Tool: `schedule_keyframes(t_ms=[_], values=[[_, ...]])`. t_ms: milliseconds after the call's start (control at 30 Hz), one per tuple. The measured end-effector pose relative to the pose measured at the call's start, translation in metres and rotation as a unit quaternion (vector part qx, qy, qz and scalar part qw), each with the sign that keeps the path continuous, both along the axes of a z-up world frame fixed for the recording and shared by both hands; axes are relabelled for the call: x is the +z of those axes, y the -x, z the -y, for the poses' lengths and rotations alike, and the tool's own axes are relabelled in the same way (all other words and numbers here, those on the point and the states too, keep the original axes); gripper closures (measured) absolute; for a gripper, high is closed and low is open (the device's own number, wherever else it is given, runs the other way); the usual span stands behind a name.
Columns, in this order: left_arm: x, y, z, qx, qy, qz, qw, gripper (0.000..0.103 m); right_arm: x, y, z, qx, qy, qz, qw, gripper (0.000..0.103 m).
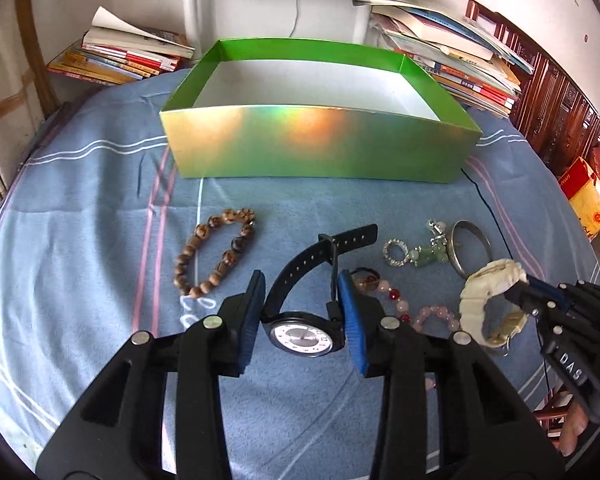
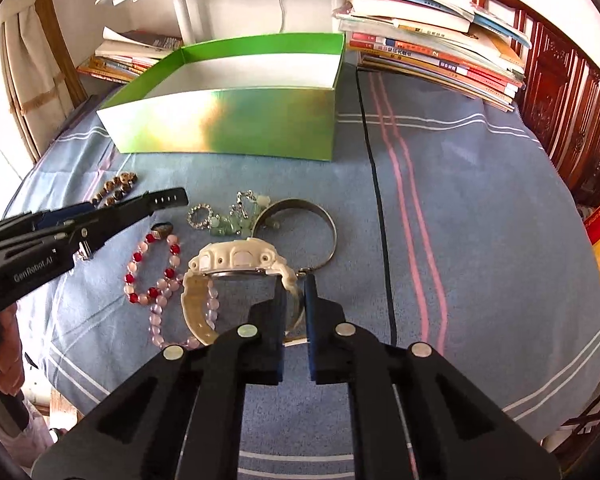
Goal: Organize jewelry
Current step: 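Carry both watches over the green box and open both tools to drop them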
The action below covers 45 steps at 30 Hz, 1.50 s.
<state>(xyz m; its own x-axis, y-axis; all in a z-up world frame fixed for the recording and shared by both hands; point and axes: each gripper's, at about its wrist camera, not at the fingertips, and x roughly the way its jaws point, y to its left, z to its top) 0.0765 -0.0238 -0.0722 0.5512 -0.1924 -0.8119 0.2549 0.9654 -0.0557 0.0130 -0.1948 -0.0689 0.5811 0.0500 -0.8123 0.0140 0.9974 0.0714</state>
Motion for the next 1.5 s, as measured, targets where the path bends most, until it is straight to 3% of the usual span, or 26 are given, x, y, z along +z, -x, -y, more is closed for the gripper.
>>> schedule_keyframes(t_ms=[333, 467, 600, 767, 967, 1167, 1367, 1500], values=[[-0.021, 0.008, -0.009, 0.003, 0.003, -0.023, 0.9997, 0.065, -0.012, 0.0, 0.001, -0.011, 0.004, -0.015, 1.0, 0.094], [-0.023, 0.009, -0.008, -0.001, 0.003, -0.027, 0.9996, 0.061, -0.015, -0.003, 0.002, -0.015, 0.0, -0.017, 1.0, 0.083], [-0.029, 0.01, -0.006, -0.009, 0.0, -0.031, 0.9995, 0.061, -0.019, -0.003, 0.001, -0.016, 0.005, -0.017, 1.0, 0.083], [-0.024, 0.012, -0.006, -0.008, 0.004, -0.025, 0.9996, 0.064, -0.016, -0.001, 0.001, -0.008, -0.003, -0.007, 1.0, 0.094], [0.0, 0.016, -0.008, -0.007, 0.007, 0.007, 0.9999, 0.065, 0.003, 0.002, 0.002, -0.001, -0.014, 0.015, 1.0, 0.095], [0.033, 0.004, -0.006, -0.01, 0.0, 0.044, 0.999, 0.065, 0.047, -0.011, 0.005, 0.002, -0.011, 0.069, 0.998, 0.095], [0.088, -0.035, -0.007, -0.002, -0.009, 0.105, 0.9944, 0.064, 0.102, -0.053, 0.006, -0.01, -0.003, 0.148, 0.989, 0.095], [0.103, -0.081, -0.003, 0.003, -0.001, 0.118, 0.993, 0.064, 0.11, -0.104, 0.003, -0.005, -0.009, 0.148, 0.989, 0.095]])
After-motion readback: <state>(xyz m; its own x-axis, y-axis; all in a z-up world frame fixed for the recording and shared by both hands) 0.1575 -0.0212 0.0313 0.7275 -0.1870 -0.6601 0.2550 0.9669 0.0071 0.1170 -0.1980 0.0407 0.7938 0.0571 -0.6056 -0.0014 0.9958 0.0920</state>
